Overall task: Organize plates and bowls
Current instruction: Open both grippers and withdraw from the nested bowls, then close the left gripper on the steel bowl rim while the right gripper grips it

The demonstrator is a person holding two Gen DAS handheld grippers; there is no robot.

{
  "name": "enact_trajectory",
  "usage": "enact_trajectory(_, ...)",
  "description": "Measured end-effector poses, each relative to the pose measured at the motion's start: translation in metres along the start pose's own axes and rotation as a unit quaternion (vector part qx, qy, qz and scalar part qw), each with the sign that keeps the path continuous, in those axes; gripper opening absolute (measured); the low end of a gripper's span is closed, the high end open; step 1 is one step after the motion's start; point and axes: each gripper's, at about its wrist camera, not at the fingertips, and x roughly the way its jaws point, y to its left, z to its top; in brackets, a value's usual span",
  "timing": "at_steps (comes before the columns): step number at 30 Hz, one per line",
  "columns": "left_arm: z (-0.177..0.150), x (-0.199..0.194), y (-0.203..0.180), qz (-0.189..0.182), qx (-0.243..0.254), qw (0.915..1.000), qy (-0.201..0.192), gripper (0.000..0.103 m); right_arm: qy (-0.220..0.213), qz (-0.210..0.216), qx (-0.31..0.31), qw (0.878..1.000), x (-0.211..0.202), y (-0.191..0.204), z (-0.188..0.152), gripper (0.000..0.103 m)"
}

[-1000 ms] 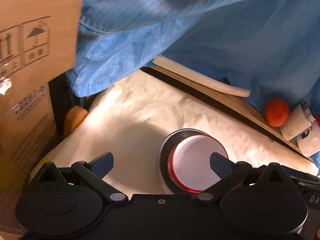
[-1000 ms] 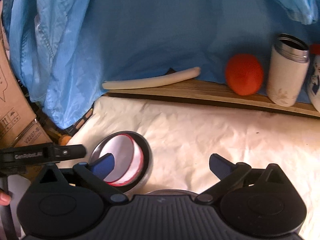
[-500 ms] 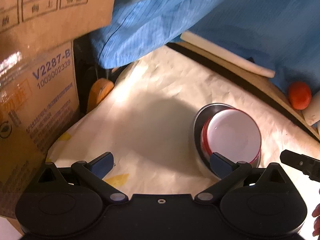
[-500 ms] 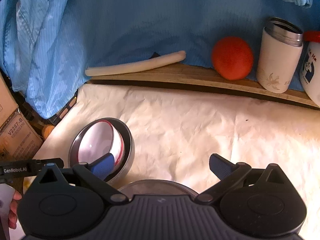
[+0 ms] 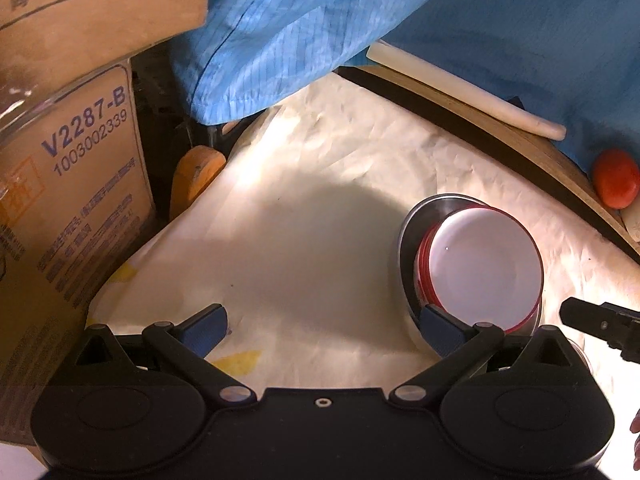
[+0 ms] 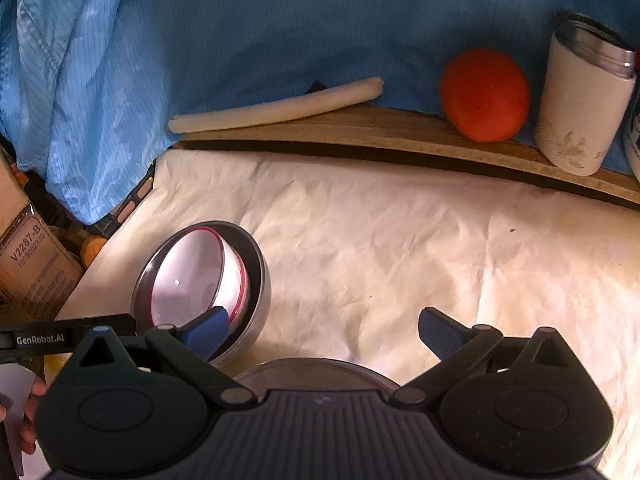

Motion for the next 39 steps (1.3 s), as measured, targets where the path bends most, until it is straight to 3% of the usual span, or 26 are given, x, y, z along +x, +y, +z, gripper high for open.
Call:
enact_trajectory(12,0.007,0.007,-0.004,-0.011,0.011,0.9998,0.015,0.099,0.022,0.007,-0.021,0.999,0.021,0.008,0.007,0.100)
enact_trajectory(22,0.009,0.019,-0.008,-0.010,0.014,0.9994,0.031,0.092,0.037,0.017,-0.030,0.999,0.032,0.010,0.010,0.076)
enact_trajectory(25,0.010,0.018,-0.009,-0.019,0.014,0.9993,0.030,0.082,0.037,0.025,-0.033,0.998,0.033,0.010,0.011,0.067)
enact_trajectory(27,0.011,0.018,-0.012,-0.027,0.016,0.9991,0.030,0.070,0.035,0.033,-0.036,0.998,0.033,0.012,0.012,0.059)
enact_trajectory(29,0.012,0.017,-0.014,-0.039,0.018,0.9986,0.029,0.059,0.033,0.043,-0.035,0.998,0.033,0.014,0.012,0.046)
enact_trajectory(34,0.014,0.016,-0.017,-0.074,0.022,0.9965,0.032,0.034,0.038,0.065,-0.032,0.997,0.032,0.019,0.013,0.024)
enact_trajectory(39,0.015,0.019,-0.015,-0.107,0.013,0.9936,0.034,0.016,0.040,0.077,-0.021,0.996,0.032,0.019,0.013,0.014)
